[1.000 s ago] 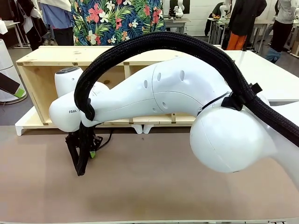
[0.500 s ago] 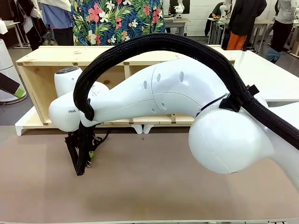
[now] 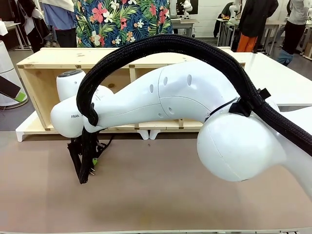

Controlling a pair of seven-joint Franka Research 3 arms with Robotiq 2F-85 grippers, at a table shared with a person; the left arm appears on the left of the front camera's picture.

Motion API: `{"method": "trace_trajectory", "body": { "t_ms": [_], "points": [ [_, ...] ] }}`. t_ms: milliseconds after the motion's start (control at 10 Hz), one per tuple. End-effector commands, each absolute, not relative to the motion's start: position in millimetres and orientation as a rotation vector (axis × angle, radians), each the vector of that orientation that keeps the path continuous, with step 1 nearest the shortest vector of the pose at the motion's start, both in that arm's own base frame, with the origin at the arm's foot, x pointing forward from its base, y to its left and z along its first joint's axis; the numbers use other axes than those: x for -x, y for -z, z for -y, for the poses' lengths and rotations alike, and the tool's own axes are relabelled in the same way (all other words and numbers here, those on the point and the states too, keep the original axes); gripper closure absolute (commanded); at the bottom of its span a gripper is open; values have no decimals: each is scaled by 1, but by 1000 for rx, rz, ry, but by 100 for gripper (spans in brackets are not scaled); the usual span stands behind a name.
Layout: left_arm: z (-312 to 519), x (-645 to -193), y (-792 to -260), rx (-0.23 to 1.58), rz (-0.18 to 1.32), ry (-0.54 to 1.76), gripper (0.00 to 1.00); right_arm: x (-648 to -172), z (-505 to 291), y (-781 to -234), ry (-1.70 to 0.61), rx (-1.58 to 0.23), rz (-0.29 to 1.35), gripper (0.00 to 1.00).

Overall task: Perform cable management.
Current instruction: When the cord part of the Power Cable appears at the lower middle area of the table and stops, grasp the cord part of the Power Cable, then pull the grasped Power Cable to the location of the Power Strip.

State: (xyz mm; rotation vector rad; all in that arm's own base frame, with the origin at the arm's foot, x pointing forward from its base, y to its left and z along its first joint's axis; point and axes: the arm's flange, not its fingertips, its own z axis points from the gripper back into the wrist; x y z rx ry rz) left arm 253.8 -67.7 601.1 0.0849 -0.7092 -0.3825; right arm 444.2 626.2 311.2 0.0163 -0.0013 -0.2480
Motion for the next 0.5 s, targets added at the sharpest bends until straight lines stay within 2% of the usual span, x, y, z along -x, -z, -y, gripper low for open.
{"method": "trace_trajectory", "body": {
  "t_ms": [0,400],
  "points": [
    [67,-254,-602,-88,715,393,0,-444,-626,-312,253,-14,2,93],
    [67,-254,-602,-88,715,393,0,-444,-626,-312,253,-14,2,93]
  ]
}}
